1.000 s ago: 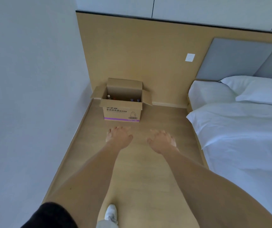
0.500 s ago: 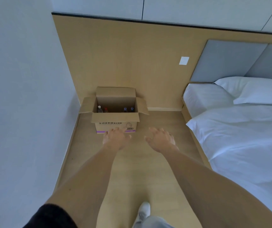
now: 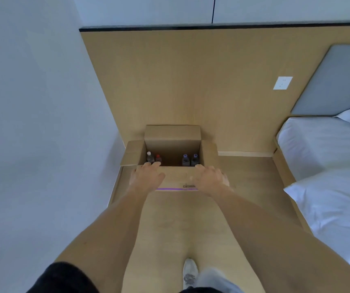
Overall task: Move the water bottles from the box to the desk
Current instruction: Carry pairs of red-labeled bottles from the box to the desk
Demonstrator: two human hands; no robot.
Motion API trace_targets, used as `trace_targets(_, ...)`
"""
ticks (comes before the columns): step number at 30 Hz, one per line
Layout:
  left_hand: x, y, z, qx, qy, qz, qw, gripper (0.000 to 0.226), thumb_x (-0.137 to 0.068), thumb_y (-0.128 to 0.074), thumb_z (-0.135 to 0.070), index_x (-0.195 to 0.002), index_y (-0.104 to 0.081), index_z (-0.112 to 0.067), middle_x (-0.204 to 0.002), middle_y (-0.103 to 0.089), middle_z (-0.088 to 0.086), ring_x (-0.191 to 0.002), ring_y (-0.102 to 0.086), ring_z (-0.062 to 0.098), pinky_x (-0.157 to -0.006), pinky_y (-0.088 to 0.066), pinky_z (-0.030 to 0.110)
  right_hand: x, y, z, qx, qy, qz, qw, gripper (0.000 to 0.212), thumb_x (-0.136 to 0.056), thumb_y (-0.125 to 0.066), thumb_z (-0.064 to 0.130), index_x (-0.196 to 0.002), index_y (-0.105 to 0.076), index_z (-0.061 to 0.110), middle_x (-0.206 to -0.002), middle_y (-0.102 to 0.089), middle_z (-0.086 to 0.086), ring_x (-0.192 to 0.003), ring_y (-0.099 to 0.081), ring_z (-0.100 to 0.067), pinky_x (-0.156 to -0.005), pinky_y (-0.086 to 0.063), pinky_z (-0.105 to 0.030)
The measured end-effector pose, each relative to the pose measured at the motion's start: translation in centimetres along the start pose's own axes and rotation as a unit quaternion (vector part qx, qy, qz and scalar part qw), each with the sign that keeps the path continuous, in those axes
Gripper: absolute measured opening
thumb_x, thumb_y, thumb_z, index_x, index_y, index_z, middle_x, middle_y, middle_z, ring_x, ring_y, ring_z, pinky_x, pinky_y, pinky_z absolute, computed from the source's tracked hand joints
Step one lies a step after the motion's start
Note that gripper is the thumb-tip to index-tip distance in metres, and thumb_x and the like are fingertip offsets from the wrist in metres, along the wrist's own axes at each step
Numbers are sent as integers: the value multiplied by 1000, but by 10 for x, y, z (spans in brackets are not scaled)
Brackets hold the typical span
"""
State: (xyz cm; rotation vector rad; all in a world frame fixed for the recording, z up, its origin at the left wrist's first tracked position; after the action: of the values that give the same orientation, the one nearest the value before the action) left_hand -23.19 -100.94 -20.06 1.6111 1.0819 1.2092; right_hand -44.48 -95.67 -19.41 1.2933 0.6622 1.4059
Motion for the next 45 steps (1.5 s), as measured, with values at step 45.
trace_targets(45,-523,-84,78,58,-48,117,990,48,-103,-44,-44,-147,-46,-27,-146,-52,3,-130,-51,29,-106,-45,48,-500,-52,8,-26,-74,145,986,59,-100,-45,52,-153,-32,30,-145,-46,-9,-134,-43,-32,-109,-40,-45)
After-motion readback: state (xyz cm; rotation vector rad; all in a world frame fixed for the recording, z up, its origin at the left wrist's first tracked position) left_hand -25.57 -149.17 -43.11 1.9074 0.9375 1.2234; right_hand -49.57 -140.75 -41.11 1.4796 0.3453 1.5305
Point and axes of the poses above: each hand's wrist, its own x-axis away from the middle knuckle, its own y-axis out of the back of the hand, z = x × y, the point moved 4 cm from there along -x, towards the middle knuckle
